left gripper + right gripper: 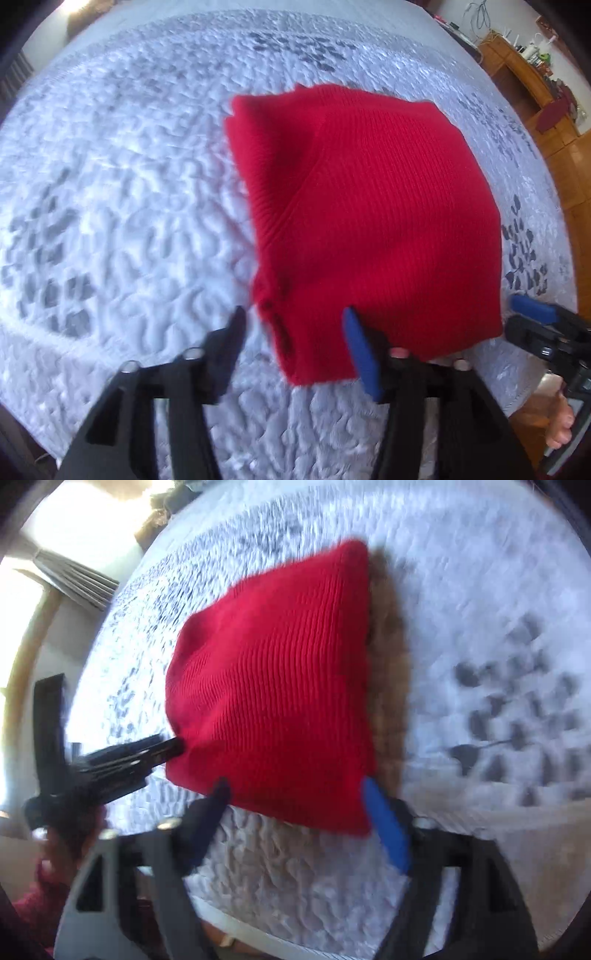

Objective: Fold small clothes

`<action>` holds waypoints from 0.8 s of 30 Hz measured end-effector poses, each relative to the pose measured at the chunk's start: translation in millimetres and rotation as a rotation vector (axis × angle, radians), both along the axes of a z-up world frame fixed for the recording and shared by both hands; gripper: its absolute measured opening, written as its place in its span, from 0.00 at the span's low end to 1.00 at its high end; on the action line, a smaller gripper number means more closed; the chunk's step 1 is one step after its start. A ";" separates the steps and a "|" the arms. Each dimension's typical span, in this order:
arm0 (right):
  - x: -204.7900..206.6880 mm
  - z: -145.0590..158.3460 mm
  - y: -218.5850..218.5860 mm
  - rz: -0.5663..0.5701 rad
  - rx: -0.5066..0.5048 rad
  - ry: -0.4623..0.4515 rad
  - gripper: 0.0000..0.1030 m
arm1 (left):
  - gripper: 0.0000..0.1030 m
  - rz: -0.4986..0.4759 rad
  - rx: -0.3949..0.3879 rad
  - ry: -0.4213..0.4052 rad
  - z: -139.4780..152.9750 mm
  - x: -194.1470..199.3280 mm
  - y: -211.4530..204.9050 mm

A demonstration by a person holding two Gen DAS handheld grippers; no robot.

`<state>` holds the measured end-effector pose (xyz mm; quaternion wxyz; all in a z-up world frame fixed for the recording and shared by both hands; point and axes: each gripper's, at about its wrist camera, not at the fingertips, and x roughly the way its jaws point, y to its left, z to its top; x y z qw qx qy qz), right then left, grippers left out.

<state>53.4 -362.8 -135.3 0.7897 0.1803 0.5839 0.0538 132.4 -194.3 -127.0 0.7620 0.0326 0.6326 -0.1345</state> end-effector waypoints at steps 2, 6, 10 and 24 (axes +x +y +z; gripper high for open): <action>-10.8 13.5 5.9 -0.012 -0.054 -0.030 0.89 | 0.61 0.020 0.023 -0.019 11.2 -11.8 8.1; -30.4 29.0 23.0 -0.012 -0.133 -0.031 0.91 | 0.66 0.053 0.091 -0.076 31.7 -33.9 24.7; -44.6 33.2 31.4 -0.013 -0.199 0.000 0.91 | 0.67 0.037 0.131 -0.099 42.6 -52.4 25.9; -72.7 50.1 39.4 -0.074 -0.188 0.011 0.92 | 0.68 0.027 0.116 -0.107 60.5 -89.3 19.7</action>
